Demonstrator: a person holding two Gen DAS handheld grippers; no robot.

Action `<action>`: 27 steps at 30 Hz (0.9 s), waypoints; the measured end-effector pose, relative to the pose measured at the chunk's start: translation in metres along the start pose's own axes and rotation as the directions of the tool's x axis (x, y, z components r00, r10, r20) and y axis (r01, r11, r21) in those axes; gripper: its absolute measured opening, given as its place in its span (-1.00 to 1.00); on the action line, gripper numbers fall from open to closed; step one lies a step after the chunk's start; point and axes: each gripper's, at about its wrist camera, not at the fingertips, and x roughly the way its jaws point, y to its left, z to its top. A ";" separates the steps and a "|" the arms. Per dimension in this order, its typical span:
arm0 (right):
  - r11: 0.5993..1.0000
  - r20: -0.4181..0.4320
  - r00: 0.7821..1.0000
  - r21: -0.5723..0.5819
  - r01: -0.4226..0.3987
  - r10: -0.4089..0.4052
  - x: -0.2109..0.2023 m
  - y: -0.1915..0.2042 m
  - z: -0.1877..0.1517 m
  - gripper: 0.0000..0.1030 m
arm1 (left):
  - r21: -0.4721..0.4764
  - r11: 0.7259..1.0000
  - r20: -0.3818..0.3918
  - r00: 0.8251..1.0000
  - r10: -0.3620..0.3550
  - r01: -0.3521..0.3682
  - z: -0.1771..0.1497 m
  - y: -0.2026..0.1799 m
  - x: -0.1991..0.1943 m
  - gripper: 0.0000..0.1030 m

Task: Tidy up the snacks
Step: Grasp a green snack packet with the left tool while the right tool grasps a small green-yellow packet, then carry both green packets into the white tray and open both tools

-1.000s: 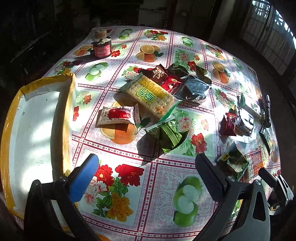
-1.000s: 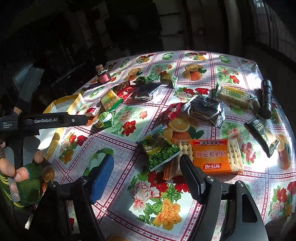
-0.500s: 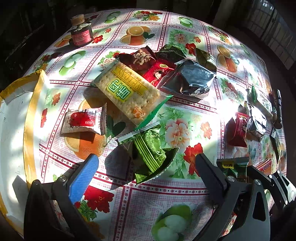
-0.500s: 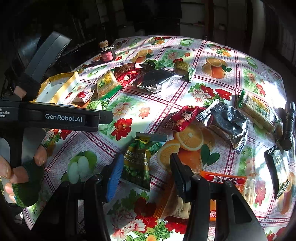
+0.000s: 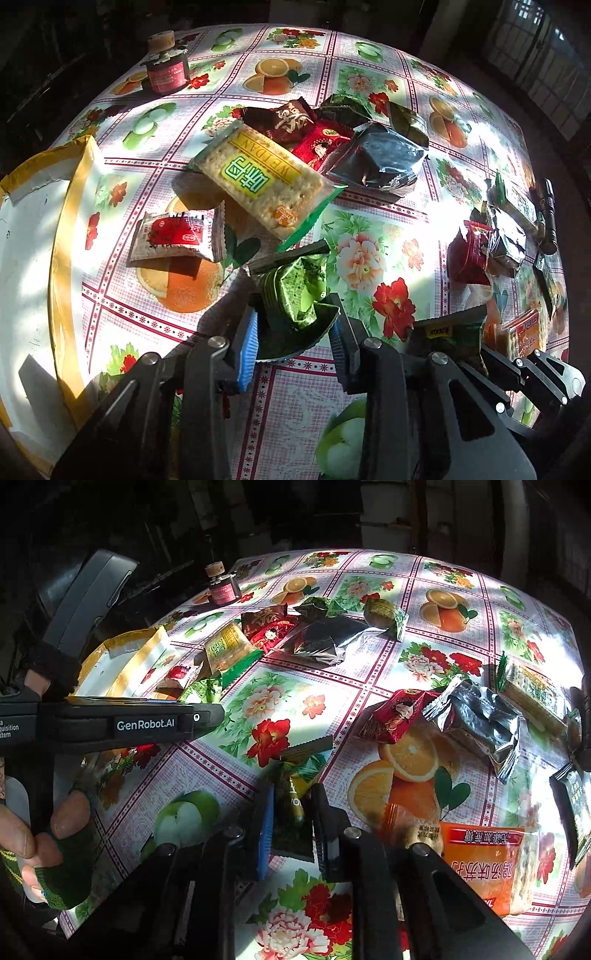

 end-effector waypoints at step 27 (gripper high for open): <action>0.987 0.123 0.982 0.056 -0.152 0.145 -0.036 0.052 -0.003 -0.74 | -0.018 0.998 0.120 0.991 0.055 -0.053 -0.057 0.064 -0.086 -0.31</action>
